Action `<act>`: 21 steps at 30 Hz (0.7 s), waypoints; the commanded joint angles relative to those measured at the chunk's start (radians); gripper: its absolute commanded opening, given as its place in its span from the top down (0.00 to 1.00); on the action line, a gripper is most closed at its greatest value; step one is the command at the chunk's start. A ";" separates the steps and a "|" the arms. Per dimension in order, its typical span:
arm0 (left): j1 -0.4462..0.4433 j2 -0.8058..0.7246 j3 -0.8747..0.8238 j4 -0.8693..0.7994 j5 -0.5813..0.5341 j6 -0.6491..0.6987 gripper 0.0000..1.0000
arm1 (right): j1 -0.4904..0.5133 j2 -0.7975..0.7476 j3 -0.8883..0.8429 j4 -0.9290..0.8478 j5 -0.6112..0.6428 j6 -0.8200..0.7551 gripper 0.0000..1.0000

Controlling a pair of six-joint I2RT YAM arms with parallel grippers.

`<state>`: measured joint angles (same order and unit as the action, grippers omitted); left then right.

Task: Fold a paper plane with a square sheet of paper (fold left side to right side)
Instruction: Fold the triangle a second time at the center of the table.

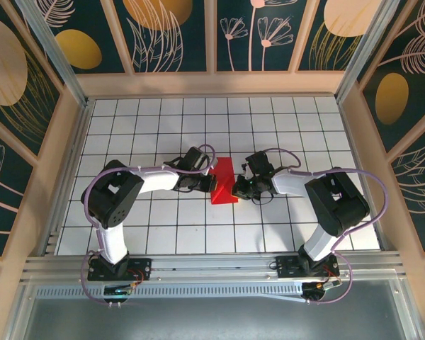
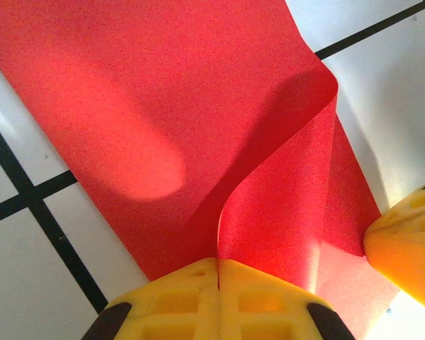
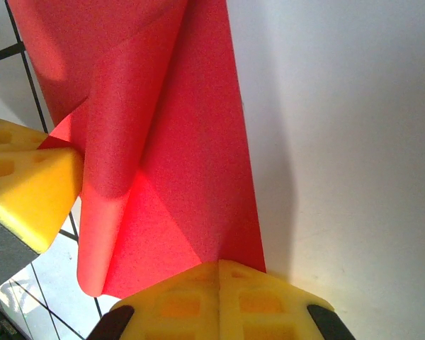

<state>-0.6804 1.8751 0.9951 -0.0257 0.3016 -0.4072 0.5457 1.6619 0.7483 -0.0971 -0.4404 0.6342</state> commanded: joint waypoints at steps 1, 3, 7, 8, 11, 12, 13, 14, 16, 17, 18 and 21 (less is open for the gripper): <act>0.006 0.020 0.018 0.012 -0.019 0.021 1.00 | 0.017 0.045 -0.003 -0.091 0.063 -0.015 1.00; 0.006 0.019 0.016 0.015 -0.019 0.020 1.00 | 0.017 0.047 -0.003 -0.092 0.064 -0.016 1.00; 0.006 0.027 0.018 0.015 -0.017 0.024 1.00 | 0.016 0.046 -0.004 -0.089 0.062 -0.015 1.00; 0.007 0.028 0.017 0.014 -0.017 0.024 1.00 | 0.016 0.043 -0.004 -0.088 0.061 -0.015 1.00; 0.006 0.031 0.011 0.007 -0.022 0.033 1.00 | 0.017 0.024 -0.001 -0.074 0.042 -0.009 1.00; 0.006 0.032 0.009 0.004 -0.023 0.038 1.00 | 0.017 0.016 0.002 -0.069 0.035 -0.008 1.00; 0.006 0.035 0.007 0.001 -0.024 0.041 1.00 | 0.017 0.006 0.004 -0.066 0.030 -0.008 1.00; 0.006 0.036 0.007 -0.001 -0.023 0.044 1.00 | 0.016 -0.007 0.009 -0.068 0.029 -0.008 1.00; 0.007 0.038 0.004 -0.002 -0.024 0.047 1.00 | 0.014 -0.034 0.015 -0.068 0.024 -0.008 1.00; 0.005 0.038 0.003 -0.003 -0.022 0.048 1.00 | 0.010 -0.049 0.019 -0.063 0.015 -0.007 1.00; 0.006 0.039 0.002 -0.004 -0.022 0.048 1.00 | 0.009 -0.064 0.020 -0.053 0.004 -0.005 1.00; 0.005 0.039 0.002 -0.008 -0.022 0.050 1.00 | 0.008 -0.097 0.022 -0.019 -0.024 0.007 1.00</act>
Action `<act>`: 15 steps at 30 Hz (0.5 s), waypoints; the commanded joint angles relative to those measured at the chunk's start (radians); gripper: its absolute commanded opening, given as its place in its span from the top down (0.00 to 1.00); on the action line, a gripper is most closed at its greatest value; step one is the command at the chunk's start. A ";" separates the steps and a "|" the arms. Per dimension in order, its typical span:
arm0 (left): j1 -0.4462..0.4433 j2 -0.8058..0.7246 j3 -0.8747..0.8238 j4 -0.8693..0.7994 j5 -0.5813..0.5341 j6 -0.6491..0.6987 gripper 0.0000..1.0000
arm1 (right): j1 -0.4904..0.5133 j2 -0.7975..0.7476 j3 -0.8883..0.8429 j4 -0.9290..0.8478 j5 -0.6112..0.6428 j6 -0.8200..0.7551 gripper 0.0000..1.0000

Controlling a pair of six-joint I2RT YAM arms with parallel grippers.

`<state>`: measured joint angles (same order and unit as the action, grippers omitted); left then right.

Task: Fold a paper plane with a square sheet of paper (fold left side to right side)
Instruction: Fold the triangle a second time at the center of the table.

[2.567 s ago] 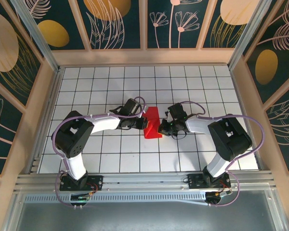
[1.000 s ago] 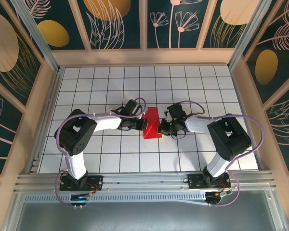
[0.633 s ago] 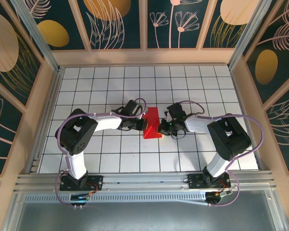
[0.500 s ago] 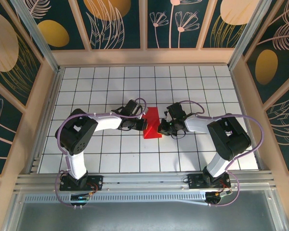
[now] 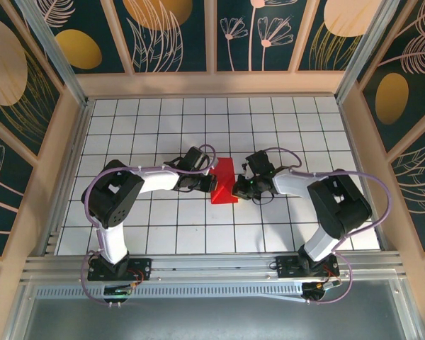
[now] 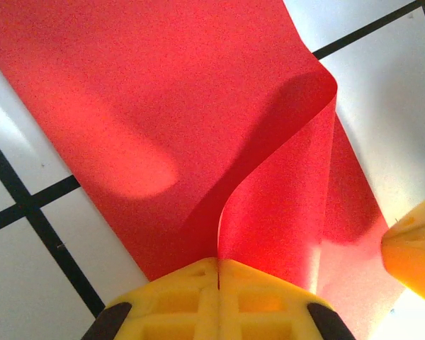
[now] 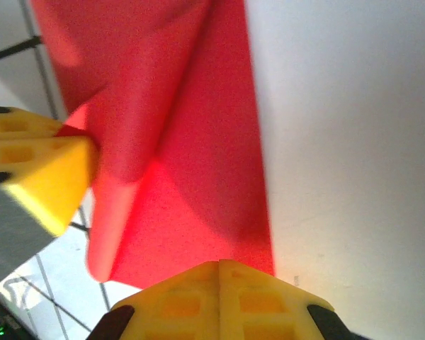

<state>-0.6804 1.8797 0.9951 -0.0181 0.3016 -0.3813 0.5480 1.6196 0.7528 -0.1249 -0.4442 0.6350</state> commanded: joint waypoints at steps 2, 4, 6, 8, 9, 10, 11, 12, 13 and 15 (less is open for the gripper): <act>0.006 0.035 0.005 -0.019 -0.024 0.028 1.00 | 0.004 -0.061 0.017 0.037 -0.027 0.020 1.00; 0.006 0.032 0.002 -0.020 -0.026 0.030 1.00 | 0.005 -0.060 0.013 0.094 -0.049 0.042 1.00; 0.007 0.033 0.004 -0.024 -0.027 0.030 1.00 | 0.010 -0.050 0.011 0.149 -0.062 0.069 1.00; 0.005 0.033 0.004 -0.023 -0.029 0.032 1.00 | 0.019 -0.031 0.020 0.174 -0.047 0.080 1.00; 0.005 0.033 0.004 -0.023 -0.030 0.032 1.00 | 0.020 -0.021 0.024 0.183 -0.040 0.083 1.00; 0.006 0.032 0.002 -0.022 -0.030 0.031 1.00 | 0.022 -0.013 0.029 0.195 -0.036 0.088 1.00; 0.006 0.030 0.002 -0.023 -0.030 0.031 1.00 | 0.024 -0.001 0.032 0.207 -0.034 0.092 1.00; 0.005 0.032 0.002 -0.023 -0.029 0.032 1.00 | 0.025 0.007 0.034 0.217 -0.033 0.096 1.00; 0.006 0.032 0.002 -0.023 -0.031 0.032 1.00 | 0.026 0.016 0.038 0.227 -0.036 0.098 1.00; 0.006 0.032 0.002 -0.023 -0.031 0.034 1.00 | 0.031 0.037 0.050 0.235 -0.040 0.098 1.00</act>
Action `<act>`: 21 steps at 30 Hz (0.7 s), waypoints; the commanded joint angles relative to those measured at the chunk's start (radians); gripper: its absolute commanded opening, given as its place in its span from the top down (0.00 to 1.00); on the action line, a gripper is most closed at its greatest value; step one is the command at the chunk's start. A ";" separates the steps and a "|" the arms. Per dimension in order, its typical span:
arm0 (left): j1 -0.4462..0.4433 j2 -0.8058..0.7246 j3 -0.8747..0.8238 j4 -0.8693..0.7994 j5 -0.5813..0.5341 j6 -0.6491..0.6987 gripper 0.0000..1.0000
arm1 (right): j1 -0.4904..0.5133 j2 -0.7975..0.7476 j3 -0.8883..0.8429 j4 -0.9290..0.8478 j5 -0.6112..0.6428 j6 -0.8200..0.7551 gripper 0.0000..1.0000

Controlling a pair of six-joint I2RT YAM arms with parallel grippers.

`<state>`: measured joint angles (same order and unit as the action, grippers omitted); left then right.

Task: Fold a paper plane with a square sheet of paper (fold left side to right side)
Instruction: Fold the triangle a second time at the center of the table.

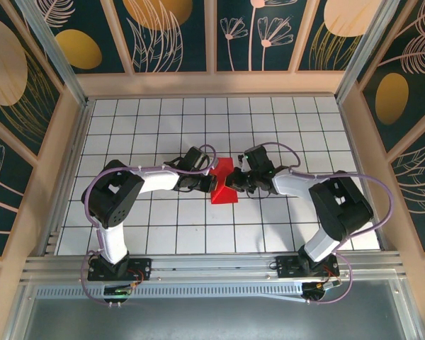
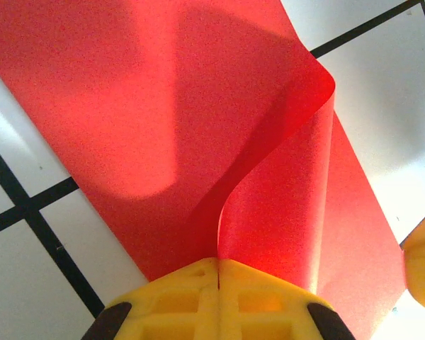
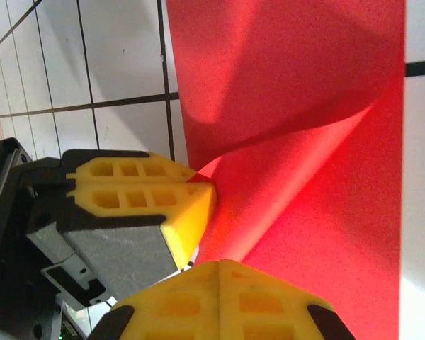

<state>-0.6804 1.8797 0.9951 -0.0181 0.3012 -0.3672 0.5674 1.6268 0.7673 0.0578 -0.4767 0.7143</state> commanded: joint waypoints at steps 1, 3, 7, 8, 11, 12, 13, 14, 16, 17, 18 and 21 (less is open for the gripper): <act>0.006 0.032 0.002 -0.023 -0.030 0.020 1.00 | 0.016 0.040 0.042 0.054 -0.011 0.019 1.00; 0.006 0.033 0.002 -0.023 -0.033 0.020 1.00 | 0.025 0.059 0.051 0.058 -0.013 0.018 1.00; 0.005 0.033 0.002 -0.024 -0.033 0.020 1.00 | 0.034 0.085 0.063 0.067 -0.012 0.021 1.00; 0.007 0.032 0.003 -0.024 -0.034 0.020 1.00 | 0.035 0.089 0.064 0.068 -0.010 0.022 1.00; 0.007 0.033 0.002 -0.026 -0.036 0.020 1.00 | 0.035 0.100 0.067 0.061 -0.001 0.018 1.00; 0.006 0.033 0.002 -0.028 -0.037 0.020 1.00 | 0.035 0.103 0.068 0.056 0.003 0.017 1.00; 0.006 0.033 0.003 -0.028 -0.039 0.021 1.00 | 0.035 0.105 0.066 0.051 0.007 0.015 1.00; 0.006 0.033 0.003 -0.028 -0.040 0.022 1.00 | 0.035 0.108 0.064 0.050 0.010 0.016 1.00; 0.005 0.033 0.003 -0.029 -0.042 0.023 1.00 | 0.035 0.114 0.063 0.047 0.013 0.017 1.00; 0.005 0.033 0.001 -0.029 -0.043 0.022 1.00 | 0.035 0.117 0.062 0.045 0.017 0.016 1.00; 0.005 0.033 0.002 -0.029 -0.043 0.023 1.00 | 0.035 0.120 0.062 0.040 0.021 0.017 1.00; 0.007 0.034 0.002 -0.029 -0.045 0.023 1.00 | 0.035 0.123 0.065 0.023 0.034 0.013 1.00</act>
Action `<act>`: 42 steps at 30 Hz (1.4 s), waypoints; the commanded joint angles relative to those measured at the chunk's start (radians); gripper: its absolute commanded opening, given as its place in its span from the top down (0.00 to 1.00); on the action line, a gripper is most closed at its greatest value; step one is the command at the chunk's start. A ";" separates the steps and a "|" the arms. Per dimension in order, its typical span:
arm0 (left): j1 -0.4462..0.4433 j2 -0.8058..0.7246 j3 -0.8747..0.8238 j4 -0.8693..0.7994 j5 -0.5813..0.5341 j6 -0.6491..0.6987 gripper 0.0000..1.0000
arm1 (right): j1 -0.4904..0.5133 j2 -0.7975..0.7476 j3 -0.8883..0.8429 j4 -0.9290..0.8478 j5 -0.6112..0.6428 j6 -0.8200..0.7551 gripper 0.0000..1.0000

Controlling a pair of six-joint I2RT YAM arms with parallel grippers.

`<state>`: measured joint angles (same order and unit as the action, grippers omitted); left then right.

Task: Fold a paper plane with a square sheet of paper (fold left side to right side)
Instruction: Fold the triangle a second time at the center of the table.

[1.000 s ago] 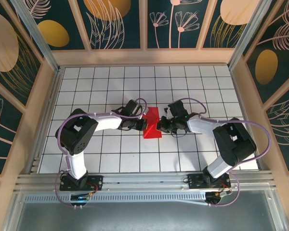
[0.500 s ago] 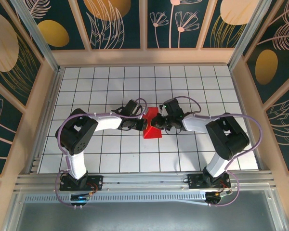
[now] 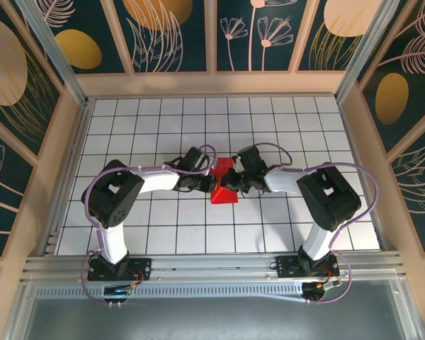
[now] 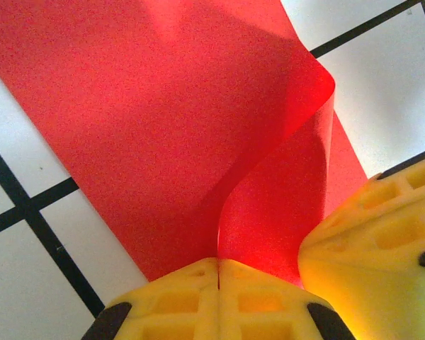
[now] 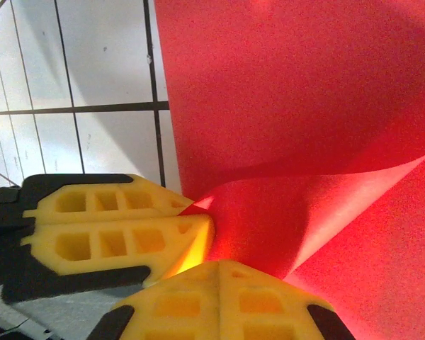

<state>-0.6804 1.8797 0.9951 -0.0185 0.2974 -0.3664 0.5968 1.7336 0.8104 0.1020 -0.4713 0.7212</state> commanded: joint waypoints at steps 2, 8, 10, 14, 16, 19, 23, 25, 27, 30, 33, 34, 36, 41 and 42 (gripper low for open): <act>0.006 0.035 0.000 -0.028 -0.041 0.021 1.00 | 0.005 0.017 0.019 -0.032 0.038 0.005 1.00; 0.006 0.038 0.002 -0.028 -0.044 0.022 1.00 | 0.006 0.023 0.010 -0.045 0.049 0.004 1.00; 0.006 0.038 0.001 -0.028 -0.044 0.021 1.00 | 0.005 0.024 0.008 -0.047 0.052 0.003 1.00; 0.006 0.039 0.000 -0.028 -0.045 0.020 1.00 | 0.005 0.030 0.006 -0.055 0.057 0.002 1.00; 0.006 0.041 0.002 -0.028 -0.046 0.021 1.00 | 0.006 0.033 0.004 -0.056 0.059 0.004 1.00; 0.006 0.044 0.003 -0.028 -0.046 0.021 1.00 | 0.005 0.038 0.004 -0.061 0.061 0.001 1.00; 0.006 0.045 0.005 -0.029 -0.047 0.020 1.00 | 0.006 0.040 0.000 -0.067 0.063 0.004 1.00; 0.006 0.045 0.007 -0.029 -0.046 0.021 1.00 | 0.005 0.040 -0.001 -0.068 0.065 0.005 1.00; 0.006 0.043 0.006 -0.026 -0.047 0.015 1.00 | 0.006 0.039 -0.005 -0.071 0.066 0.007 1.00; 0.006 0.028 0.004 -0.015 -0.050 0.000 0.97 | 0.006 0.038 -0.013 -0.070 0.069 0.011 1.00; 0.006 -0.009 0.008 -0.013 -0.072 -0.016 0.93 | 0.006 0.035 -0.026 -0.060 0.069 0.015 1.00; 0.006 -0.026 0.013 -0.017 -0.084 -0.022 0.91 | 0.005 0.034 -0.030 -0.057 0.069 0.017 1.00; 0.006 -0.057 0.024 -0.032 -0.109 -0.031 0.87 | 0.006 0.032 -0.036 -0.054 0.068 0.018 1.00; 0.007 -0.136 0.041 -0.071 -0.127 -0.050 0.78 | 0.005 0.026 -0.040 -0.048 0.065 0.019 1.00; 0.007 -0.150 0.039 -0.077 -0.123 -0.056 0.77 | 0.006 0.026 -0.040 -0.047 0.065 0.019 1.00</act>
<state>-0.6788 1.7943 1.0039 -0.0578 0.1993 -0.4019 0.5968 1.7569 0.7959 0.0849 -0.4278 0.7250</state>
